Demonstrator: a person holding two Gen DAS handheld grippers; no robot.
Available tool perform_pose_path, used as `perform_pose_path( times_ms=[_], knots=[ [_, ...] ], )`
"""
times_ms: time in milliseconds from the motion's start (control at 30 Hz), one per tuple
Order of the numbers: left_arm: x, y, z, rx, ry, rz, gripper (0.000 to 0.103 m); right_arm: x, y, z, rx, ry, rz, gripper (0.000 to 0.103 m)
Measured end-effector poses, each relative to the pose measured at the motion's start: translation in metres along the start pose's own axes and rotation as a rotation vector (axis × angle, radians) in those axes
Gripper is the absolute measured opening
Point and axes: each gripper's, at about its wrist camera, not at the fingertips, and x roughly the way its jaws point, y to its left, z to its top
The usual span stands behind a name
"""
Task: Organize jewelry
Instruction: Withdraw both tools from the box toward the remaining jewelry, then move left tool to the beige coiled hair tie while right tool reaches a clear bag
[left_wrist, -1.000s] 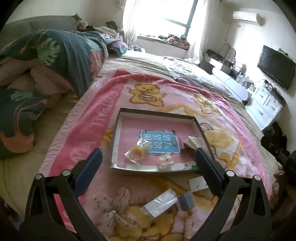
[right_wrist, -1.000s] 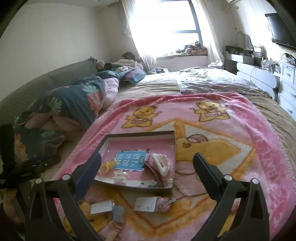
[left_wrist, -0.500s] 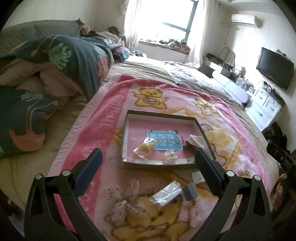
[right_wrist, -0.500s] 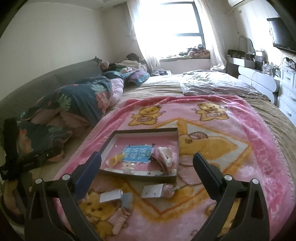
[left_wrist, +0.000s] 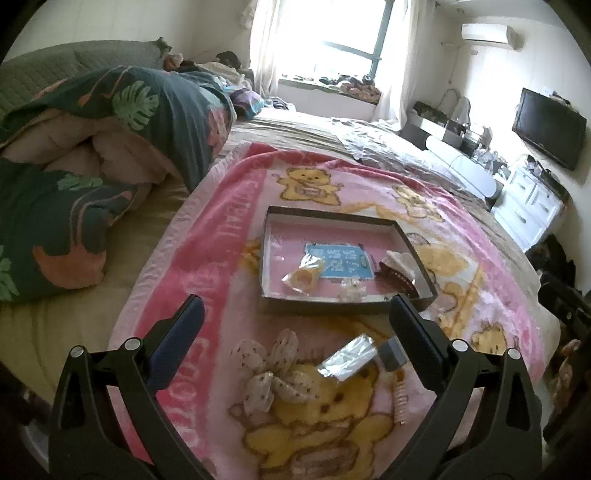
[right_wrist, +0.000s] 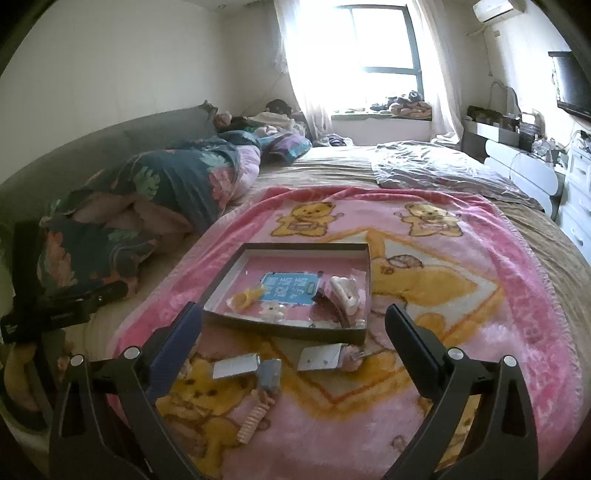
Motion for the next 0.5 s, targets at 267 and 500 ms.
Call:
perform_pose_path(
  times_ms=[267,500],
  knots=[
    [-0.006,-0.003,-0.017,0.029,0.02,-0.007,0.093,-0.003,0.006,-0.012,-0.022,0.029,0.006,0.099],
    [-0.007,-0.005,-0.038,0.053,0.053,-0.013,0.093,-0.002,0.005,-0.03,-0.019,0.069,0.004,0.099]
  ],
)
